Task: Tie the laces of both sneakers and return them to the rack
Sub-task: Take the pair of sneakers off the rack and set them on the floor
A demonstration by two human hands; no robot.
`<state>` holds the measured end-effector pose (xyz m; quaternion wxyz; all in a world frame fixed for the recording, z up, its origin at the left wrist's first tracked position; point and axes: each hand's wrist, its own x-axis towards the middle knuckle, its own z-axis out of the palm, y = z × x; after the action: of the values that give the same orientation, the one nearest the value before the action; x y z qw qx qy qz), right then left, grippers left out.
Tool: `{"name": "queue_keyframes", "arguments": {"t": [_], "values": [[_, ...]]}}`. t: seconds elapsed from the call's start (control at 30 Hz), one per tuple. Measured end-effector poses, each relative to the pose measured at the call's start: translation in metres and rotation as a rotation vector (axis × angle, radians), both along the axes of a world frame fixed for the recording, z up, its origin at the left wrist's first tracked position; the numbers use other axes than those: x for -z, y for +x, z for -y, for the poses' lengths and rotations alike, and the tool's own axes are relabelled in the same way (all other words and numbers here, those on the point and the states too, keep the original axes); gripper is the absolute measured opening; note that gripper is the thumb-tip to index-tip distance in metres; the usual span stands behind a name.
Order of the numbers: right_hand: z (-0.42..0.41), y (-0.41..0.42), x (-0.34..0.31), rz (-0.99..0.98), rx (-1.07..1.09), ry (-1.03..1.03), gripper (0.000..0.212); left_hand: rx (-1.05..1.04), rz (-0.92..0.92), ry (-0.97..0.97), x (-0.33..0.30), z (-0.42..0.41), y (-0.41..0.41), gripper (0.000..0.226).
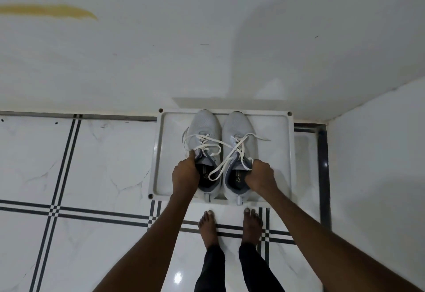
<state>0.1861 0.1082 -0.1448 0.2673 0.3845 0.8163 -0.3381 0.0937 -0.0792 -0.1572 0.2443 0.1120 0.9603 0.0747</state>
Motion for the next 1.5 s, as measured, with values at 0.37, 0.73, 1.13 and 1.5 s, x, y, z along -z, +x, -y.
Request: {"name": "queue_keyframes", "arguments": {"t": [0.37, 0.73, 1.13, 1.5], "values": [[0.053, 0.079, -0.04, -0.154, 0.048, 0.069, 0.021, 0.012, -0.109, 0.169, -0.051, 0.061, 0.068, 0.059], [0.174, 0.228, -0.025, -0.186, 0.135, 0.139, 0.017, 0.005, -0.044, 0.286, -0.028, 0.17, 0.202, 0.058], [0.223, 0.311, 0.182, -0.13, 0.203, 0.133, 0.008, -0.01, -0.045, 0.199, 0.169, 0.216, 0.294, 0.056], [0.213, 0.297, 0.394, -0.139, 0.234, 0.209, 0.016, -0.015, -0.07, 0.167, 0.385, 0.215, 0.285, 0.054]]}}
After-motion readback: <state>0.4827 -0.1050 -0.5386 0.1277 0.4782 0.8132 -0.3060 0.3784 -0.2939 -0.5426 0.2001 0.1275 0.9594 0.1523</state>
